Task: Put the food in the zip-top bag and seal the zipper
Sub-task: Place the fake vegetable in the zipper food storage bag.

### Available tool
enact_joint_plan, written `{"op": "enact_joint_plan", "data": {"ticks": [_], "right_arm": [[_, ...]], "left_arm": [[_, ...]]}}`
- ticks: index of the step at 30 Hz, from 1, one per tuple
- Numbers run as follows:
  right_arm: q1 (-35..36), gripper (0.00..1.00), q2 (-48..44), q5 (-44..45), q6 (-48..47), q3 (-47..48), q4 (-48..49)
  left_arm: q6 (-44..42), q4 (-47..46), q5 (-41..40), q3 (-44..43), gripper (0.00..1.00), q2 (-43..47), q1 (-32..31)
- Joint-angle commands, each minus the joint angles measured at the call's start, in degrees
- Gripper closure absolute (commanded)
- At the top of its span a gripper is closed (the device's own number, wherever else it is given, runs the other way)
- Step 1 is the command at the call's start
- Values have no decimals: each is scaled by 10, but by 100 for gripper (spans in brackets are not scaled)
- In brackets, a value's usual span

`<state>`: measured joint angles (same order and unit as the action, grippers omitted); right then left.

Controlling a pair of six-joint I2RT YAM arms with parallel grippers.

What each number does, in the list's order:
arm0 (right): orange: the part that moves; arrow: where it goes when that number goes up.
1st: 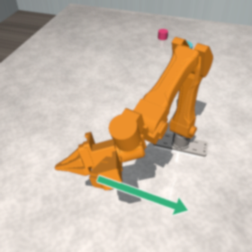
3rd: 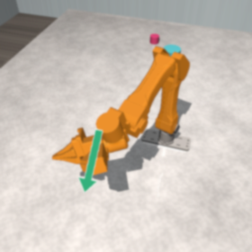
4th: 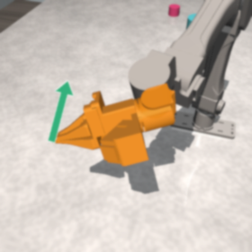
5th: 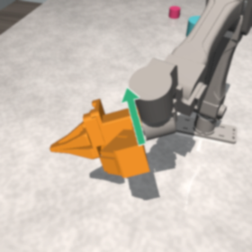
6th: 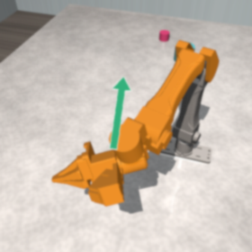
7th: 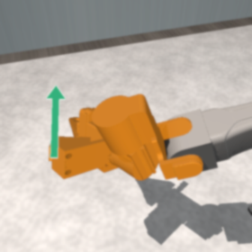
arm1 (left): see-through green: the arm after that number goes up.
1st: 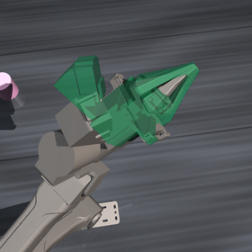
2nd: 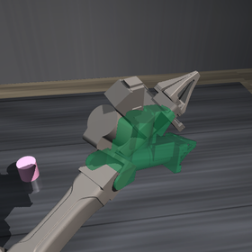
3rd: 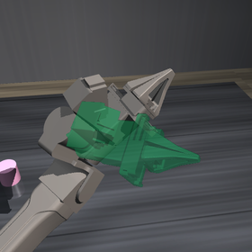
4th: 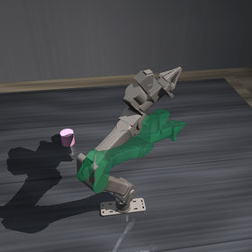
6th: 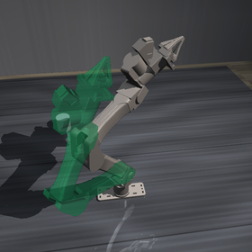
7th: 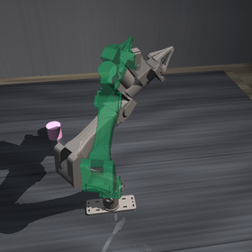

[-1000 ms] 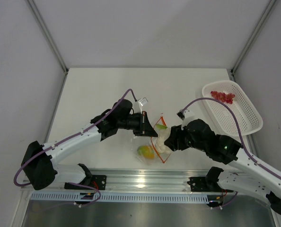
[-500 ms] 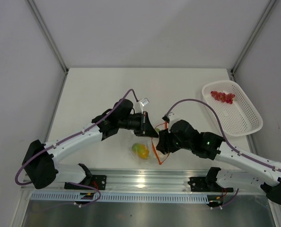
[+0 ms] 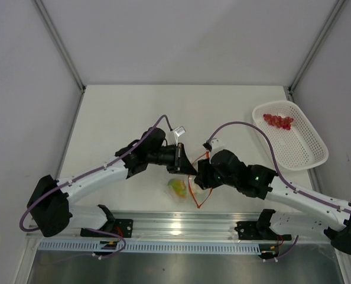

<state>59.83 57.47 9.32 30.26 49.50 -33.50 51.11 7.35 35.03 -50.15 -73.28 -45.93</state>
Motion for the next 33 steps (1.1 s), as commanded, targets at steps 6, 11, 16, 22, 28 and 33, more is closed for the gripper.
{"op": "enact_joint_plan", "data": {"ticks": [6,11,16,22,28,33], "right_arm": [[4,50,-1,51,21,24,40],[4,32,-5,64,30,30,33],[4,26,-17,62,34,48,2],[7,25,-55,55,43,71,-27],[7,24,-105,67,55,94,-71],[7,25,-131,79,53,111,-104]], "left_arm": [[23,-50,35,22,99,33,-2],[31,-61,41,30,99,42,-2],[44,-78,43,28,99,38,-2],[70,-126,66,28,99,26,-3],[80,-138,73,16,99,29,-1],[92,-151,78,7,100,24,-1]]}}
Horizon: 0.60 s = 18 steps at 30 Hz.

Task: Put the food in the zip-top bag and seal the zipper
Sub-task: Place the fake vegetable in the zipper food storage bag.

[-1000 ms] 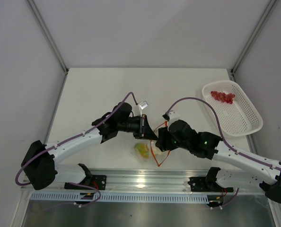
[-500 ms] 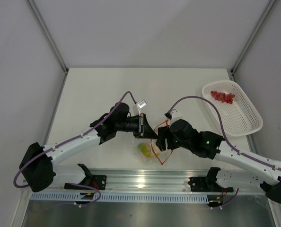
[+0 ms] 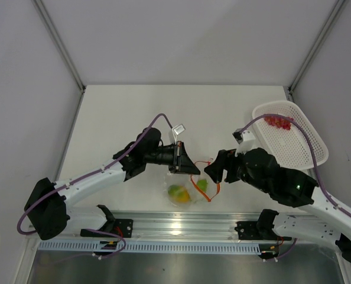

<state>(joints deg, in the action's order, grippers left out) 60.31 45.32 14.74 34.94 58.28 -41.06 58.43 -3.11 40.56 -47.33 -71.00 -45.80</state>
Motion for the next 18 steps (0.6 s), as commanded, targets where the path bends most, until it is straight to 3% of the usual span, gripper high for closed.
{"op": "enact_joint_plan", "data": {"ticks": [1,7,10,18], "right_arm": [[2,25,-11,28,8,24,-45],[-7,32,-2,70,22,29,-110],[-24,41,-6,57,38,-3,-106],[-77,44,-37,-1,77,-106,-74]], "left_arm": [[27,-51,28,-23,99,-2,-3],[48,-80,39,-27,99,-9,-3],[47,-78,41,-26,99,-9,-3],[42,-71,39,-19,100,0,-3]]}}
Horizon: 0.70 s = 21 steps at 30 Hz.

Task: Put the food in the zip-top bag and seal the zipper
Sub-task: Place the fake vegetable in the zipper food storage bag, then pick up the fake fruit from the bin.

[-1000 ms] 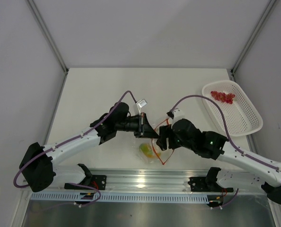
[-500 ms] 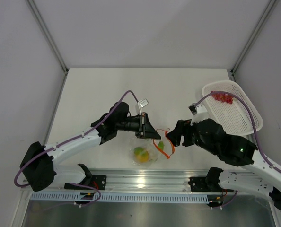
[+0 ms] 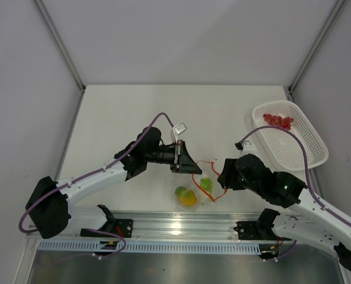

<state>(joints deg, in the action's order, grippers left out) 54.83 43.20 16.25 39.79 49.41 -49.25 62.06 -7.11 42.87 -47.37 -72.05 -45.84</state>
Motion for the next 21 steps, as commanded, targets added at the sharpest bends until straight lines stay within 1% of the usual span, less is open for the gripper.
{"op": "enact_joint_plan", "data": {"ticks": [1,5,9,13,20,21], "right_arm": [[-31,44,-19,-21,27,-24,8],[-57,41,-35,-60,16,-56,14],[-60,39,-34,-113,5,-87,70],[-60,40,-29,-125,30,-113,104],[-61,44,9,-127,56,-144,145],[-60,49,12,-127,56,-148,150]], "left_arm": [[5,-31,17,-17,99,11,-2],[5,-33,20,-11,100,16,-2],[3,-33,20,-7,99,19,-2],[4,-40,21,4,99,20,-2],[3,-39,25,6,99,28,-2],[2,-38,25,6,99,30,-2]]}}
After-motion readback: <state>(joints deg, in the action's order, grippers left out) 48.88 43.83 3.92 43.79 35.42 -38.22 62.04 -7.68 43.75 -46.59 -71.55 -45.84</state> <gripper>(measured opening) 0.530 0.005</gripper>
